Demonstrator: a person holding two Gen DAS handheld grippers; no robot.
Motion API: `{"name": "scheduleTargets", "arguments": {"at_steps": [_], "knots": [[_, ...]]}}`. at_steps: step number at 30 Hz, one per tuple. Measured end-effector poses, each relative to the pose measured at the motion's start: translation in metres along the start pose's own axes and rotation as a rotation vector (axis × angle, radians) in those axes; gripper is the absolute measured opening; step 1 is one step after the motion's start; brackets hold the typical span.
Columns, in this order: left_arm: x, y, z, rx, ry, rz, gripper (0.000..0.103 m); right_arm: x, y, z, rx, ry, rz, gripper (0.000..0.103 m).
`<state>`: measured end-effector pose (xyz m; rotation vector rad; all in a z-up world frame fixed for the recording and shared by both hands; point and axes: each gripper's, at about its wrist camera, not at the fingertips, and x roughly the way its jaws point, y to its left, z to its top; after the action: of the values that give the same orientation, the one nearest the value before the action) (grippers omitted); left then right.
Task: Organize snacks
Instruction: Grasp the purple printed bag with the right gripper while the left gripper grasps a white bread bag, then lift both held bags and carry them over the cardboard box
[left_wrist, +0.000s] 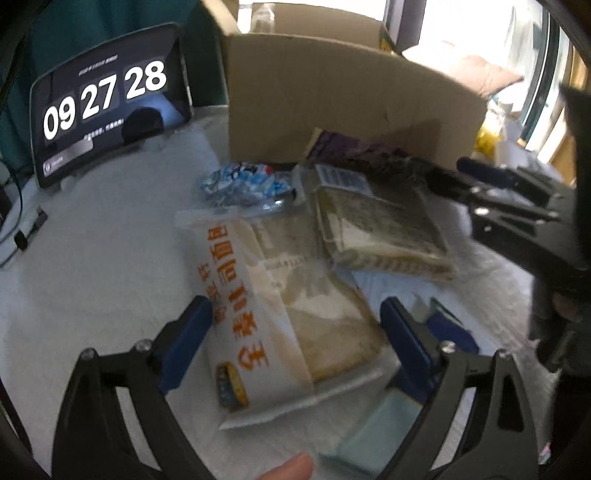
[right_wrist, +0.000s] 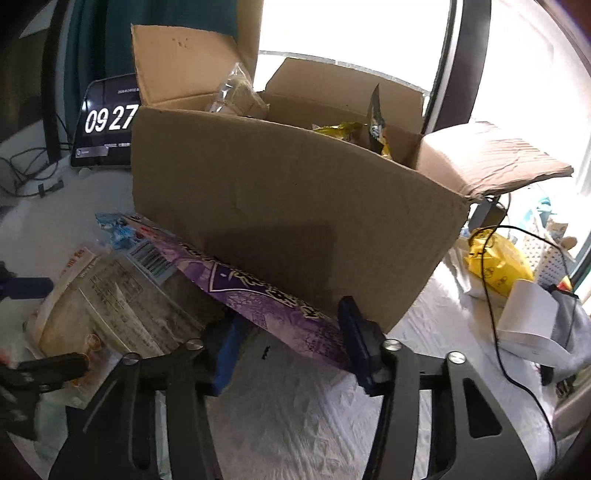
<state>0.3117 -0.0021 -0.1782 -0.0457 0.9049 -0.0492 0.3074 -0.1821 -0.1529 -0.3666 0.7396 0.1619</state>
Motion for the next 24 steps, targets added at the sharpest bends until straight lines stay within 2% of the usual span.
{"name": "scheduleTargets", "arguments": {"at_steps": [3, 5, 9, 14, 19, 24], "knots": [[0.016, -0.006, 0.003, 0.017, 0.038, 0.067, 0.101, 0.001, 0.001, 0.001, -0.009, -0.009, 0.034, 0.036], [0.021, -0.007, 0.007, 0.016, 0.058, 0.088, 0.101, 0.001, 0.002, 0.002, -0.015, -0.014, 0.049, 0.034], [0.020, -0.004, 0.005, 0.011, 0.058, 0.068, 0.099, -0.005, 0.000, 0.000, -0.007, -0.029, 0.084, 0.023], [0.009, -0.003, -0.002, 0.028, 0.043, 0.055, 0.087, -0.024, -0.004, -0.001, -0.004, -0.062, 0.129, 0.016], [-0.008, 0.003, -0.015, -0.014, 0.040, -0.003, 0.085, -0.046, -0.007, -0.005, 0.000, -0.095, 0.170, 0.010], [-0.023, 0.014, -0.023, -0.055, 0.018, -0.010, 0.085, -0.067, -0.008, -0.007, 0.001, -0.112, 0.178, 0.008]]}}
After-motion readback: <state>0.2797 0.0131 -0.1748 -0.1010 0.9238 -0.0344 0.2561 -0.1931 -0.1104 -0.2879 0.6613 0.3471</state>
